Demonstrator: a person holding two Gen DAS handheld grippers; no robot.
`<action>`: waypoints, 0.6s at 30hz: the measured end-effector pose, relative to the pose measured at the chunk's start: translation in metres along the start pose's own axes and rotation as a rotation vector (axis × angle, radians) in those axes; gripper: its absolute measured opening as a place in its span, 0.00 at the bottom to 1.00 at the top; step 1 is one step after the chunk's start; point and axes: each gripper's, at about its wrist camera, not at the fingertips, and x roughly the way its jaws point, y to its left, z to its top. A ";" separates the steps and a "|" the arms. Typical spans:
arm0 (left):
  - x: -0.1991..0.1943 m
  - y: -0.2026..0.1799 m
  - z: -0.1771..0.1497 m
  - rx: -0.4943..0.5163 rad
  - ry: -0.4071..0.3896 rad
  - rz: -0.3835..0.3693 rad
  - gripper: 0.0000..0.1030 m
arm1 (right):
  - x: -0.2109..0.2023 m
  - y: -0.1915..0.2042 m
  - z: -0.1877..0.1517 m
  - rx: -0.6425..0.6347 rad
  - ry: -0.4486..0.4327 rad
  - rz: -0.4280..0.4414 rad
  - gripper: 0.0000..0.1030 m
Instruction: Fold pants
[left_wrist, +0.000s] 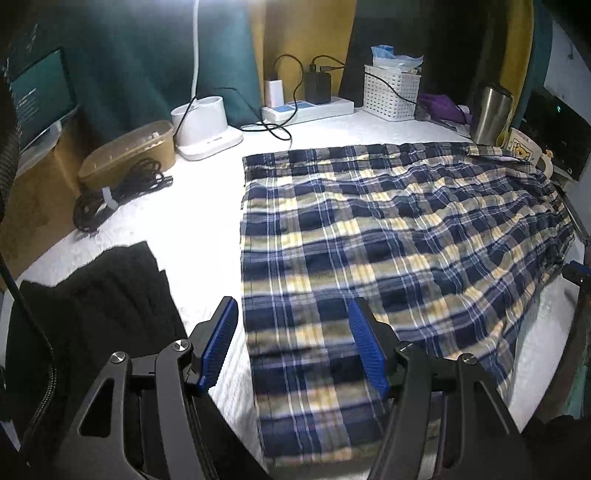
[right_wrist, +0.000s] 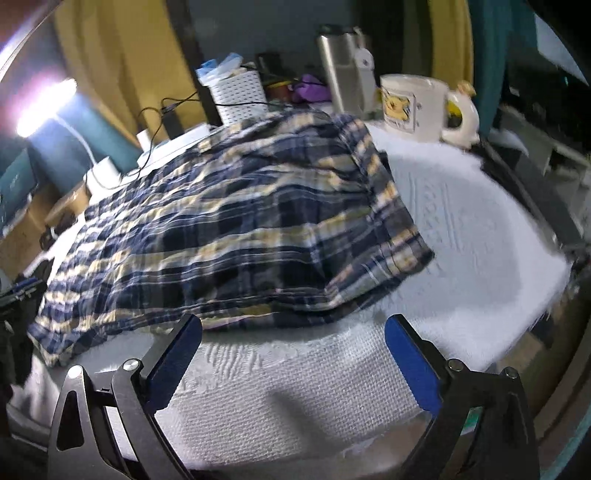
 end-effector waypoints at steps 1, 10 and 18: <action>0.002 -0.001 0.002 0.005 0.000 -0.001 0.60 | 0.001 -0.001 0.002 0.009 -0.003 0.009 0.99; 0.021 -0.001 0.011 -0.002 0.043 0.009 0.60 | 0.017 -0.011 0.026 0.074 -0.034 0.049 1.00; 0.031 0.008 0.021 -0.012 0.062 0.036 0.60 | 0.028 -0.023 0.042 0.149 -0.079 0.106 1.00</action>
